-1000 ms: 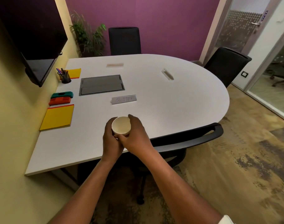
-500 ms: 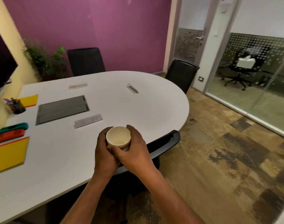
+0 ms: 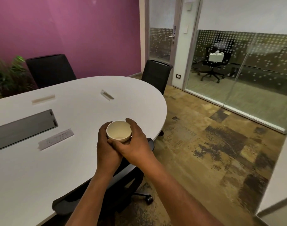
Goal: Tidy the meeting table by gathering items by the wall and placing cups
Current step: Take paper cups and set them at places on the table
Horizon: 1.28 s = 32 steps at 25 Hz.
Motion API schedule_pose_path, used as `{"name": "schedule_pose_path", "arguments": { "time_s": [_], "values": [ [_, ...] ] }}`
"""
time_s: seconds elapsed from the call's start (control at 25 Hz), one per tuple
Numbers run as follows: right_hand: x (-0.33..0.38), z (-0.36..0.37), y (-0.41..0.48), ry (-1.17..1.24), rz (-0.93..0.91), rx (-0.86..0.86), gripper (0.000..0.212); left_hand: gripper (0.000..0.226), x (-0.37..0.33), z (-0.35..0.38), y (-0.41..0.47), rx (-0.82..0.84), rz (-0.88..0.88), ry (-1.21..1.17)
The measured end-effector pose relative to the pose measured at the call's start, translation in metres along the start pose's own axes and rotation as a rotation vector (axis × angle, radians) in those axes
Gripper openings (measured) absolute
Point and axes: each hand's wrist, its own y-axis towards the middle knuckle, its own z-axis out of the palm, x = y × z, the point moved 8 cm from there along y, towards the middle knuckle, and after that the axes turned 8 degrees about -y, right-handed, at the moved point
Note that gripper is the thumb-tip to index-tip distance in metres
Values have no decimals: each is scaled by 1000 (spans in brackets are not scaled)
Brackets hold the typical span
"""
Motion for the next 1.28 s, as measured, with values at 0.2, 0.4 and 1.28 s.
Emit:
{"name": "schedule_pose_path", "arguments": {
  "time_s": [0.2, 0.4, 1.28],
  "values": [
    [-51, -64, 39, 6, -45, 74, 93, 51, 7, 87, 10, -37, -27, -7],
    [-96, -126, 87, -39, -85, 151, 95, 44, 20, 173, 20, -185, -110, -155],
    [-158, -38, 334, -135, -141, 539, 76, 24, 209, 209, 205, -715, -169, -875]
  ]
}}
